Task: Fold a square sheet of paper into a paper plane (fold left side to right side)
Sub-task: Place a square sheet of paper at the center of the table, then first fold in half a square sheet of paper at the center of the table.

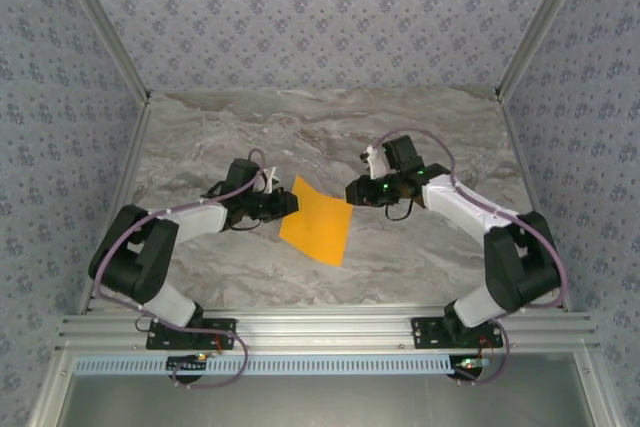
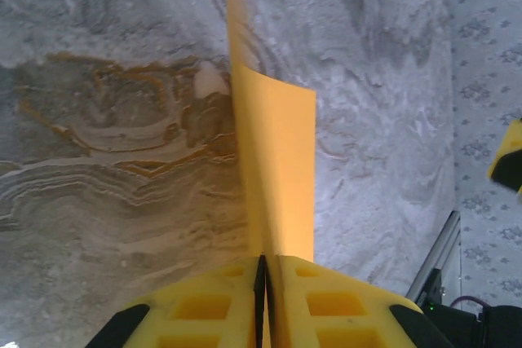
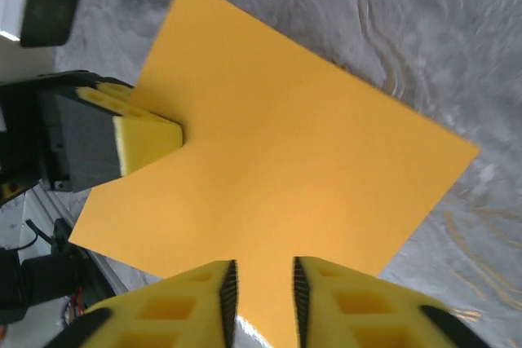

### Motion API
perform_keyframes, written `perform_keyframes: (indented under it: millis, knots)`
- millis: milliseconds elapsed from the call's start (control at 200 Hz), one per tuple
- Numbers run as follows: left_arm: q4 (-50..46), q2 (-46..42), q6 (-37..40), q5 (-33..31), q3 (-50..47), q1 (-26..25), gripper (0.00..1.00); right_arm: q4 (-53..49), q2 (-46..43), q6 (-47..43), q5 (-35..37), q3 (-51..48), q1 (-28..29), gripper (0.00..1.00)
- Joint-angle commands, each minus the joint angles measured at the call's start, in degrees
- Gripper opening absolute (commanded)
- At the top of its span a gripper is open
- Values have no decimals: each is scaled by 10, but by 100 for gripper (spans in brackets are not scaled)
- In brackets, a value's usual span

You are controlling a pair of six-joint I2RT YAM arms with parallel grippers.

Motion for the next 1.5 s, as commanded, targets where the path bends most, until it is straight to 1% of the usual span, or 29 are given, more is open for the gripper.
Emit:
perform_keyframes:
  millis: [0,150,320,420,595,695,884,969,1084,1184,1279,1354,1494]
  knots:
    - [2,5,7,-16,5,3,12,62,47,34,-1,-1,25,21]
    - [-8,-7,6,-23,-3,4,13,60,107,53,21,10,40,13]
    - [7,-26,-6,1,-6,-1,15,35,145,51,61,8,41,12]
    - [12,-33,-11,11,1,-14,18,19,162,43,81,6,42,12]
    - [27,-34,-27,21,15,-36,30,14,182,31,96,6,41,11]
    - [49,-23,-41,30,23,-50,39,19,187,18,97,9,40,11]
    - [87,15,-63,37,42,-77,54,98,164,33,37,-19,27,13]
    - [97,34,-71,38,50,-85,58,135,145,44,15,-35,18,17]
    - [108,56,-79,36,60,-91,59,173,116,64,-8,-55,0,24]
    - [117,67,-86,30,61,-92,57,191,83,80,-8,-74,-14,28]
    - [117,72,-88,20,60,-92,53,208,50,100,-9,-90,-28,33]
    - [117,75,-90,17,60,-92,48,239,35,129,-23,-105,-35,38]
    - [114,80,-90,11,61,-92,41,321,39,202,-54,-126,-32,46]
